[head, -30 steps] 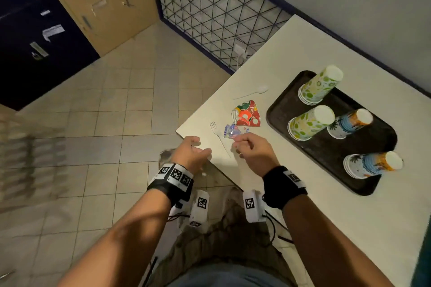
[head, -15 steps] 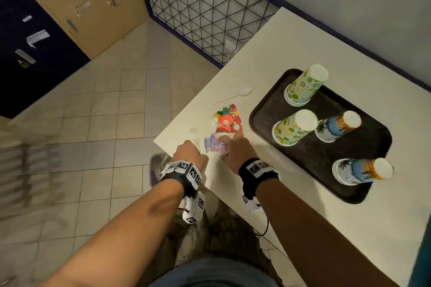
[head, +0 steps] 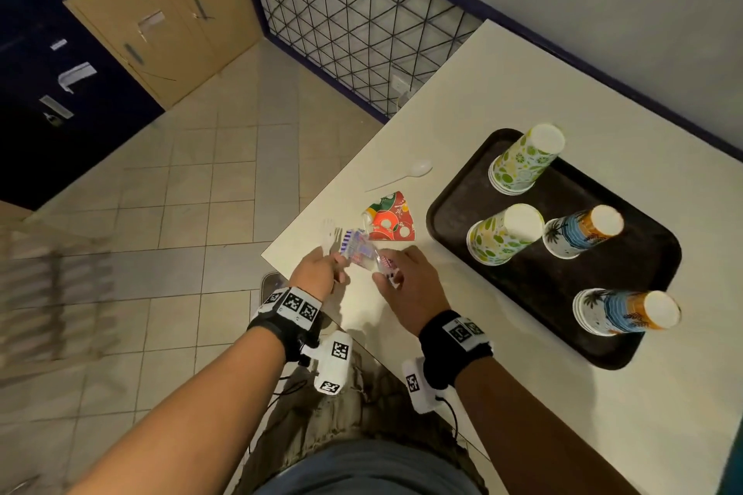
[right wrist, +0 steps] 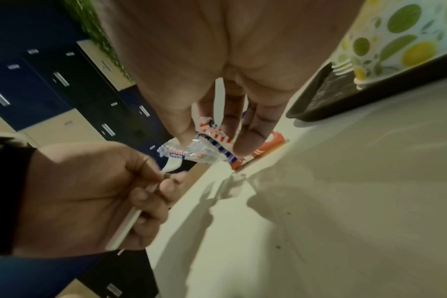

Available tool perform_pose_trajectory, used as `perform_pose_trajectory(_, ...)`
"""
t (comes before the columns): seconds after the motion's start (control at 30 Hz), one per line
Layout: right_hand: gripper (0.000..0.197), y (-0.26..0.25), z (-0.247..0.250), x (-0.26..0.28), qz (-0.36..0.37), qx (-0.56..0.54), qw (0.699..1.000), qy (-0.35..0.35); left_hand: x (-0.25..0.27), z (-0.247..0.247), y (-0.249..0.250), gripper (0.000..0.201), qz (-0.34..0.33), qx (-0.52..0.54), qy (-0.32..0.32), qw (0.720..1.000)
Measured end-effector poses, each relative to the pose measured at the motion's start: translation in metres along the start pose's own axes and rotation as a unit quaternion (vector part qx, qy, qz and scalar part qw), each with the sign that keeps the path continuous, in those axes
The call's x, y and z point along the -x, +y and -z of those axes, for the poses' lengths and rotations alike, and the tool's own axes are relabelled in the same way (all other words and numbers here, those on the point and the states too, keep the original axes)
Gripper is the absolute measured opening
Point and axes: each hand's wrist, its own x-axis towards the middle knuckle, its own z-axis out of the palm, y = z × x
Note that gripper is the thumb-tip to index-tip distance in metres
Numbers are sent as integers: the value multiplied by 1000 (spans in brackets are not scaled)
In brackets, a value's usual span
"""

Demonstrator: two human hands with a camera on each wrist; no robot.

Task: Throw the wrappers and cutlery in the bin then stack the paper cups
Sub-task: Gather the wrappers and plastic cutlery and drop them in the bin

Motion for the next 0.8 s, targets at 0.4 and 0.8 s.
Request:
perform_pose_trajectory(0.4, 40, -19, 16, -25, 35, -93, 995, 7, 7, -8, 29, 48, -98, -144, 6, 985)
perform_pose_trajectory(0.8, 47, 2, 9, -101, -155, 109, 981, -40, 9, 5, 36, 52, 63, 93, -24, 993)
